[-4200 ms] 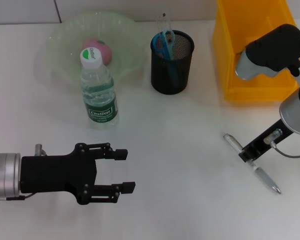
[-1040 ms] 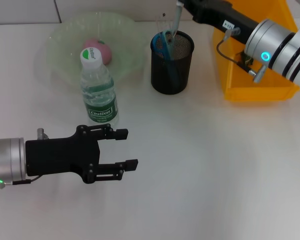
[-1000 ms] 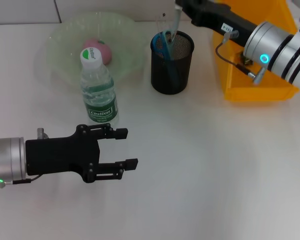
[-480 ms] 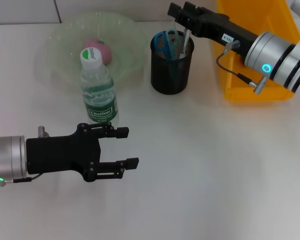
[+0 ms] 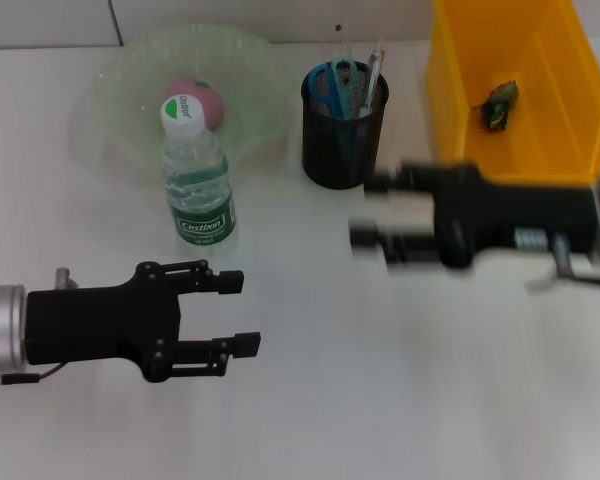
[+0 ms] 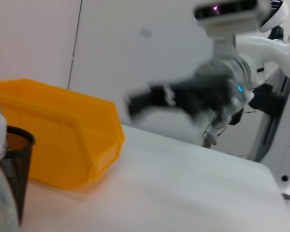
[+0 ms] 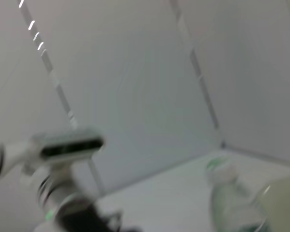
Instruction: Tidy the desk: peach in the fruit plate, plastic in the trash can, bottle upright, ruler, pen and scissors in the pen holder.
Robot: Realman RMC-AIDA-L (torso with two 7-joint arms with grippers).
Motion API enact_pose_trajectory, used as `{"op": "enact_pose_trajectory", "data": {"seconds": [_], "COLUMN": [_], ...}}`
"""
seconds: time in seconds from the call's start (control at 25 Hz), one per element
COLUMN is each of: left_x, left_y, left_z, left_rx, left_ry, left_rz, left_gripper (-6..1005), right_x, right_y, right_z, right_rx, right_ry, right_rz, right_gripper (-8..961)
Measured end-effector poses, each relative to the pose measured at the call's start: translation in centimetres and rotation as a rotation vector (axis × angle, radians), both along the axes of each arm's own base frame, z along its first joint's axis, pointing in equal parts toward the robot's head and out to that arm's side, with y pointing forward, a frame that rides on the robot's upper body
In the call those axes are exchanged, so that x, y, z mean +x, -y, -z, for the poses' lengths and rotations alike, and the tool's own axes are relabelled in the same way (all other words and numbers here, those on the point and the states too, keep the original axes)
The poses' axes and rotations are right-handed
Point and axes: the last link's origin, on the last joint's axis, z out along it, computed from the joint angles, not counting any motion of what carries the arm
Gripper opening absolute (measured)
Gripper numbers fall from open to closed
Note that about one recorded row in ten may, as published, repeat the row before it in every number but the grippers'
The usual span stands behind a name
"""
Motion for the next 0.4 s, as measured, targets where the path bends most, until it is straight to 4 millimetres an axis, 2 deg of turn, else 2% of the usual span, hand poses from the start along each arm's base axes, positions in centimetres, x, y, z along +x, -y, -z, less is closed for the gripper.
{"op": "enact_pose_trajectory", "data": {"seconds": [0.04,0.08,0.12,0.2,0.24,0.4], "left_x": [-0.1,-0.1,-0.3,-0.3,-0.7,-1.0], "left_y": [0.2,0.2,0.4,0.4,0.9,1.4], "left_z": [-0.3,-0.3,-0.6,-0.6,-1.1,-1.3], "left_rx": [-0.011,-0.011,-0.024,-0.024,-0.045,-0.051], "left_ry": [0.005,0.005,0.006,0.006,0.012,0.019], "left_rz": [-0.005,-0.005,-0.013,-0.013,-0.024,-0.033], "left_gripper": [743,743,743,743,743,743], "right_x": [1.2,1.2,2.0,2.3,2.8,3.5], "right_y": [2.2,2.2,3.9,4.6,5.6,6.2], "right_z": [-0.1,-0.1,-0.2,-0.3,-0.4,-0.5], "right_rx": [-0.06,-0.06,-0.105,-0.122,-0.137,-0.126], "right_ry": [0.033,0.033,0.024,0.009,-0.025,-0.05], "right_rz": [-0.029,-0.029,-0.06,-0.076,-0.093,-0.089], "right_gripper": [597,628,660,723,723,723]}}
